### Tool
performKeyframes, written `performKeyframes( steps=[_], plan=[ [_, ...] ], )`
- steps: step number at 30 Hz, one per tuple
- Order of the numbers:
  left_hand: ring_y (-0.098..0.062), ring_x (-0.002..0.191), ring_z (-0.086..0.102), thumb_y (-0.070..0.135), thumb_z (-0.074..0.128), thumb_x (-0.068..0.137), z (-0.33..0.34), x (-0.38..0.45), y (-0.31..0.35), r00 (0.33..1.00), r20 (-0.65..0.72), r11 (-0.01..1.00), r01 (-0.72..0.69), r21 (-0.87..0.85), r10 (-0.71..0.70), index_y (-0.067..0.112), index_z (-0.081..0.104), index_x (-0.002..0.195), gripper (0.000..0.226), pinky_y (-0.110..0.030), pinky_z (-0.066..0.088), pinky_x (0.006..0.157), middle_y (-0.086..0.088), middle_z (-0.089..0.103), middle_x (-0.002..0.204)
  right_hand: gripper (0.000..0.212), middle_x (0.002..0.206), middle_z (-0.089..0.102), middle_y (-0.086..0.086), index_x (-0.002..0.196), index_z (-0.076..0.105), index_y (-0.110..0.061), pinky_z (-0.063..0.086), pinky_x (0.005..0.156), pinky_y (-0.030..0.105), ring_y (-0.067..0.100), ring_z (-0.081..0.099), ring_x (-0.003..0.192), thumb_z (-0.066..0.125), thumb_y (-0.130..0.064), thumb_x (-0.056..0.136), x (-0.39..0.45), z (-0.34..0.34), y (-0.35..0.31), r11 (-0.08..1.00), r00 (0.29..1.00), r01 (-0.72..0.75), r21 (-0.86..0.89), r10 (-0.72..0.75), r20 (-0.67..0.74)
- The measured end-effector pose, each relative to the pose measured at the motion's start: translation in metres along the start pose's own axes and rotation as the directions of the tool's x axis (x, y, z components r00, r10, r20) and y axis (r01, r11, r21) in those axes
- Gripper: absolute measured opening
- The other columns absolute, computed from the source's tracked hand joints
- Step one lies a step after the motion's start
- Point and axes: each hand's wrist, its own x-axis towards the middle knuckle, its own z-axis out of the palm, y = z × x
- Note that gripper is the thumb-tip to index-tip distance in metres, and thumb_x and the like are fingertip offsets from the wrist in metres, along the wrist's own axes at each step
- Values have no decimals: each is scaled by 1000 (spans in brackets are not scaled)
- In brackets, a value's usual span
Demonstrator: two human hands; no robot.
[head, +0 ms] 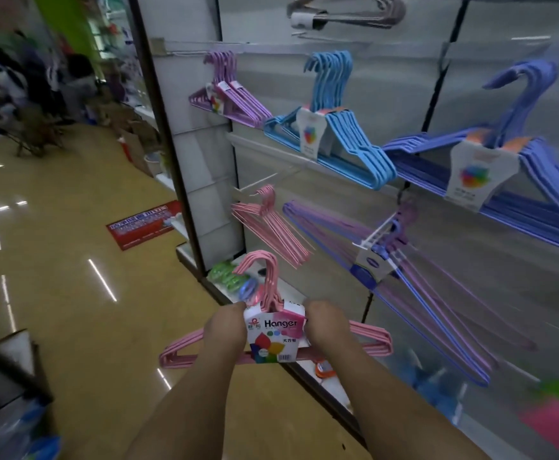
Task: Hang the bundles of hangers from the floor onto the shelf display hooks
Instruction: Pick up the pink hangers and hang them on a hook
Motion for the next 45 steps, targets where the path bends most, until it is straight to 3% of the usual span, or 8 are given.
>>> performKeyframes(
  steps=[5, 12, 18, 23, 29, 36, 39, 45],
  plan=[
    [-24, 95, 63, 6, 45, 90, -9, 53, -16, 1000, 11, 999, 13, 38, -13, 18, 56, 119, 33, -31, 48, 75, -5, 66, 105, 28, 112, 62, 12, 114, 53, -7, 46, 77, 34, 31, 60, 102, 49, -3, 87, 53, -8, -20, 998, 998, 59, 1, -59, 25],
    [-24, 90, 63, 5, 48, 86, -24, 125, -53, 999, 35, 995, 28, -95, -25, 20, 63, 113, 34, -28, 45, 67, -5, 68, 103, 40, 119, 60, 9, 126, 48, -14, 42, 80, 31, 28, 57, 108, 56, -12, 87, 121, -11, -63, 994, 994, 95, 46, -97, 53],
    [-24, 95, 61, 7, 51, 87, -51, 198, -98, 989, 99, 989, -95, -114, 106, 15, 63, 109, 26, -28, 40, 70, -7, 67, 105, 23, 111, 63, 5, 114, 53, -17, 39, 63, 25, 21, 60, 92, 46, -14, 93, 175, 0, -116, 985, 996, -79, 155, 83, -16],
    [-26, 101, 60, 11, 60, 83, -65, 249, -133, 930, 269, 966, -221, -136, 250, 13, 62, 111, 28, -29, 48, 80, -8, 65, 112, 24, 115, 65, 5, 117, 56, -18, 45, 81, 28, 24, 60, 105, 48, -17, 94, 201, 7, -153, 970, 976, -198, 143, 208, -58],
    [-28, 112, 55, 1, 44, 89, -55, 282, -135, 850, 355, 921, -370, -124, 389, 10, 50, 126, 38, -32, 43, 85, -12, 58, 124, 14, 104, 67, 2, 104, 56, -20, 47, 74, 29, 20, 62, 94, 51, -14, 93, 216, 17, -164, 918, 934, -344, 198, 357, -32],
    [-26, 107, 58, 2, 49, 86, -50, 321, -97, 791, 306, 847, -506, -161, 530, 16, 53, 121, 39, -34, 45, 84, -9, 61, 119, 30, 118, 64, 5, 122, 53, -19, 41, 75, 26, 24, 60, 106, 48, -9, 93, 240, 17, -134, 852, 873, -462, 247, 486, -45],
    [-25, 107, 58, 3, 49, 85, -44, 340, -83, 767, 283, 817, -553, -161, 575, 20, 54, 125, 44, -36, 48, 88, -7, 61, 121, 39, 127, 61, 7, 129, 50, -18, 45, 82, 28, 26, 58, 113, 47, -6, 92, 254, 13, -119, 822, 846, -502, 269, 531, -45],
    [-27, 124, 45, 10, 43, 93, -21, 369, -64, 717, 283, 753, -657, -29, 637, 20, 34, 145, 53, -38, 37, 104, -9, 47, 139, 46, 127, 60, 9, 129, 50, -17, 46, 83, 31, 28, 57, 113, 46, -1, 87, 273, 19, -93, 778, 804, -574, 255, 595, -7]
  ],
)
